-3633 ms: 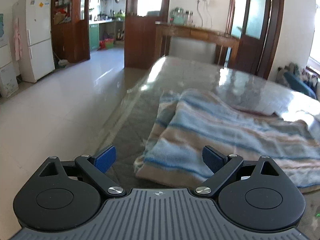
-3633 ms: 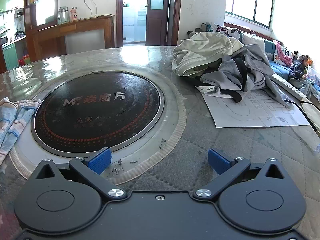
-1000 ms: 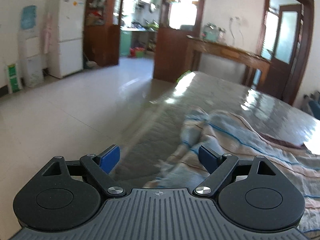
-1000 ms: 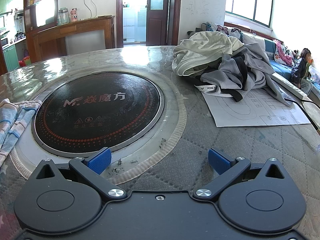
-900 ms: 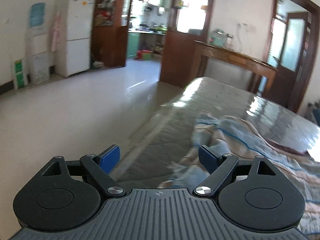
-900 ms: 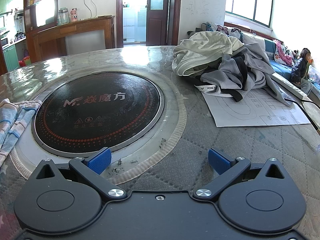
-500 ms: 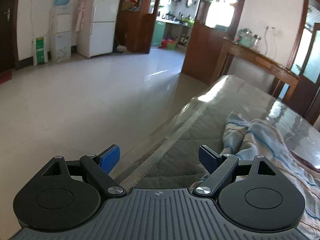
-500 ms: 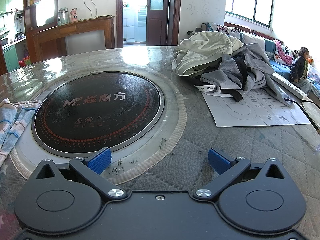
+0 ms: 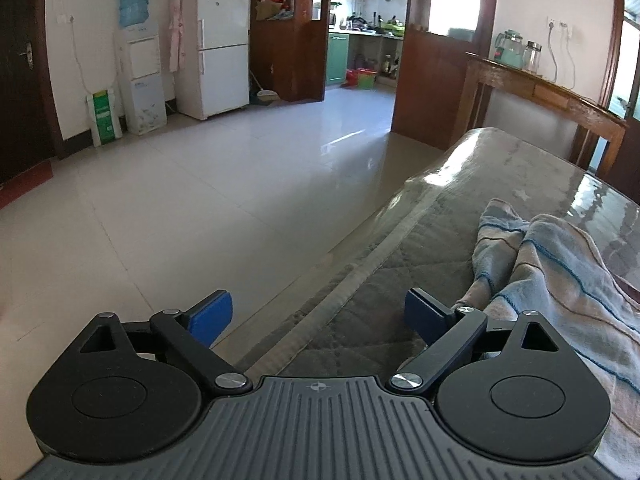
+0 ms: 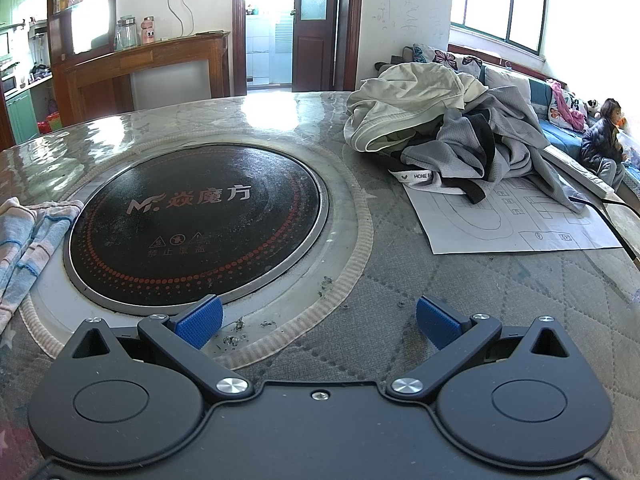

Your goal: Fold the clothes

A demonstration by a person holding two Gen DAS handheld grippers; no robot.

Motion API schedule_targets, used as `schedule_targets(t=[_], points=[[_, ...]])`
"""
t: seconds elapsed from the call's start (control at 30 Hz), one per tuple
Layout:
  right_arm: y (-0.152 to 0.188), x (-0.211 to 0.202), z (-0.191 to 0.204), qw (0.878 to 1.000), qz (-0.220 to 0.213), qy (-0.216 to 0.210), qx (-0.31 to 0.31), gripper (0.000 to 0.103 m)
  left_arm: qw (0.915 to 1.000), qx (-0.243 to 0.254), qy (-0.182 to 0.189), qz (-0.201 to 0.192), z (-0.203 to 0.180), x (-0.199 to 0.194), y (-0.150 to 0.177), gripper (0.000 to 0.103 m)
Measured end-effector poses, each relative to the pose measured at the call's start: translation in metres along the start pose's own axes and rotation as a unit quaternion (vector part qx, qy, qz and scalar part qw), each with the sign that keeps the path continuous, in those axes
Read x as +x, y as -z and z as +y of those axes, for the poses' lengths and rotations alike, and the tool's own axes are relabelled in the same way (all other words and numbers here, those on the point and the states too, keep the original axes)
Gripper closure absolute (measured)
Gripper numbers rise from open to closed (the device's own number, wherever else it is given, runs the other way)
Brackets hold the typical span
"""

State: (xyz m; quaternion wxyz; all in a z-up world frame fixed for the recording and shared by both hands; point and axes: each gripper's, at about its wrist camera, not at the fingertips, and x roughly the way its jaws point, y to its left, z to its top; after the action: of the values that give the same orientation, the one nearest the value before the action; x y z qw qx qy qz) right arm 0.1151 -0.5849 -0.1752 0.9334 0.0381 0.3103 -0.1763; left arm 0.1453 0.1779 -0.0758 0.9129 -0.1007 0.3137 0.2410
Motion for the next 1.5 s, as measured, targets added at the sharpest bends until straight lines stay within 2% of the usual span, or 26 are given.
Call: schedule_targets(t=[0.87, 1.5], points=[[0.000, 0.000, 0.000, 1.000, 0.000, 0.000, 0.000, 0.000, 0.9994, 0.021, -0.028, -0.006, -0.018, 0.006, -0.004, 0.004], [0.000, 0.000, 0.000, 1.000, 0.000, 0.000, 0.000, 0.000, 0.9989, 0.029, -0.035, -0.009, -0.030, 0.008, -0.001, 0.004]])
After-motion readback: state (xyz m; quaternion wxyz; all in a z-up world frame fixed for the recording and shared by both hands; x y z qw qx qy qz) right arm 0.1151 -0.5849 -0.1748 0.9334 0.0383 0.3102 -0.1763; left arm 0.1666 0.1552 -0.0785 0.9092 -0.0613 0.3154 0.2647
